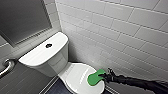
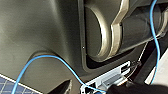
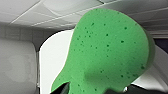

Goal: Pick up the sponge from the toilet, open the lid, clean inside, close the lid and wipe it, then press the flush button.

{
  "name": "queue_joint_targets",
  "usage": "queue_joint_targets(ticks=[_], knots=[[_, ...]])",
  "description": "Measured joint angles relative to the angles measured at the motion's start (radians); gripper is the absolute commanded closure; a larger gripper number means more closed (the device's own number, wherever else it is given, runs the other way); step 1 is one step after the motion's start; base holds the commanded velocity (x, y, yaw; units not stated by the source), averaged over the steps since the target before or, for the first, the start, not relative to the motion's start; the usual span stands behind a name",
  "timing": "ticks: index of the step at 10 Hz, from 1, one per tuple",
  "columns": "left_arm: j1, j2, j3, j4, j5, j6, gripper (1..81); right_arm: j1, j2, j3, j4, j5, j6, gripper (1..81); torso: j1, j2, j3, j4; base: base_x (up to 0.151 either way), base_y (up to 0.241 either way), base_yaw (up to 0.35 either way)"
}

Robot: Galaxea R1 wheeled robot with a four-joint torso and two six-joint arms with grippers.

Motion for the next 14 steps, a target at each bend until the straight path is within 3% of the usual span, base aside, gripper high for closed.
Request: queue_joint_targets(ticks=[5, 7, 10, 14], knots=[[0.000, 0.000, -0.001, 0.000, 0.001, 0.000, 1.0, -0.001, 0.059, -0.045, 0.000, -0.001, 0.000, 1.0, 0.061, -0.094, -0.015, 0.000, 0.000, 0.000, 0.000], [-0.001, 0.000, -0.001, 0.000, 0.002, 0.000, 1.0, -0.002, 0.060, -0.050, 0.000, 0.010, 0.011, 1.0, 0.063, -0.098, -0.027, 0.000, 0.000, 0.000, 0.000], [0.000, 0.000, -0.001, 0.000, 0.002, 0.000, 1.0, -0.005, 0.067, -0.064, 0.000, 0.031, 0.086, 1.0, 0.063, -0.098, -0.029, 0.000, 0.000, 0.000, 0.000], [0.000, 0.000, -0.001, 0.000, 0.002, 0.000, 1.0, -0.005, 0.072, -0.067, -0.009, 0.044, 0.079, 1.0, 0.063, -0.098, -0.029, 0.000, 0.000, 0.000, 0.000]])
